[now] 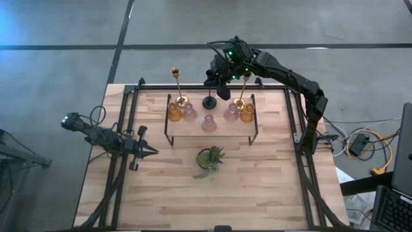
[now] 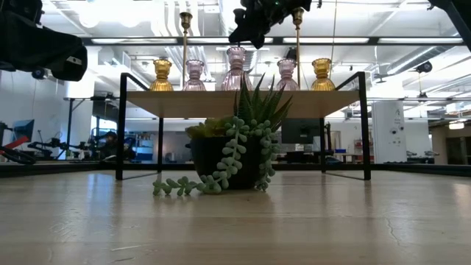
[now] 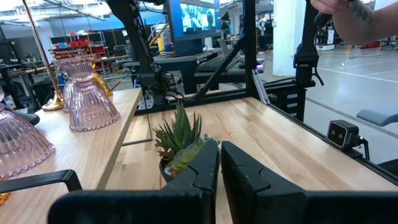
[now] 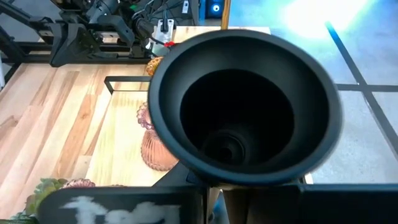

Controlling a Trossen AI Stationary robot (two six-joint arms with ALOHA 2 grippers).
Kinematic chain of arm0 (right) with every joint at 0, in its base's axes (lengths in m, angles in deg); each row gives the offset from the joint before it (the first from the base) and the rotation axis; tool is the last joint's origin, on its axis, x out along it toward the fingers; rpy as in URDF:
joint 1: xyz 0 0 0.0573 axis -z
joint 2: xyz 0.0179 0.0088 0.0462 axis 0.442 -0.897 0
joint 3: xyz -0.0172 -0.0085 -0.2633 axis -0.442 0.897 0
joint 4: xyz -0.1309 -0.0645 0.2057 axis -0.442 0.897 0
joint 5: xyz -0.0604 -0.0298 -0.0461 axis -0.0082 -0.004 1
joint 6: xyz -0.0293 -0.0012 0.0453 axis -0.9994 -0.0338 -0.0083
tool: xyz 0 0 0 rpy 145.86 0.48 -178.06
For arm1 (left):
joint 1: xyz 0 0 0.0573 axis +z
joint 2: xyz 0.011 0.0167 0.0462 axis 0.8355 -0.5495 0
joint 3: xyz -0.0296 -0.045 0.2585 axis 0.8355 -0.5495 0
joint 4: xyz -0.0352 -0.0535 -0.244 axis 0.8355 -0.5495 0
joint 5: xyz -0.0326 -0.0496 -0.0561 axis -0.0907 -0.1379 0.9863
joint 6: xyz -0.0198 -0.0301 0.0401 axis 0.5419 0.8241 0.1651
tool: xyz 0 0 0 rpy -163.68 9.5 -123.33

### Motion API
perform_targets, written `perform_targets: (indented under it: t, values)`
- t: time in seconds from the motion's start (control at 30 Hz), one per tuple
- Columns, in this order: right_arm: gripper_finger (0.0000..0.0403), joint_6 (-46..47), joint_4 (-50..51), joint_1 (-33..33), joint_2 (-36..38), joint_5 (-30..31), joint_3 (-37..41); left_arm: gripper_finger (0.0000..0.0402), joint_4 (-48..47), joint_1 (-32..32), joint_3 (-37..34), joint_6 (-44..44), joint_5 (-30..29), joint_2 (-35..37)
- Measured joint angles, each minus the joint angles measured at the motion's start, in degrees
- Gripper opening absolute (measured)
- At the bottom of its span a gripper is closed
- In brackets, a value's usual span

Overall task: Pick & Place candle stick holders
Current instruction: Put the black candle holder on the shelf

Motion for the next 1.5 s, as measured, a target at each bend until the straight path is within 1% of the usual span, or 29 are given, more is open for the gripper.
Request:
perform_targets:
  t: [0.77, 1.13, 1.5]
  values:
    - [0.0026, 1.64, -0.17, 0.11, 0.0, 0.04, -0.22, 0.0026, 0.0, 0.0, 0.0, 0.0, 0.0, 0.0]
    - [0.0075, 2.59, -0.18, 0.11, 0.0, 0.16, -0.24, 0.0026, 0.0, 0.0, 0.0, 0.0, -0.01, 0.0]
    - [0.0114, 2.99, -0.1, 0.11, 0.0, 0.43, -0.75, 0.0026, 0.0, 0.0, 0.0, 0.0, 0.01, 0.0]
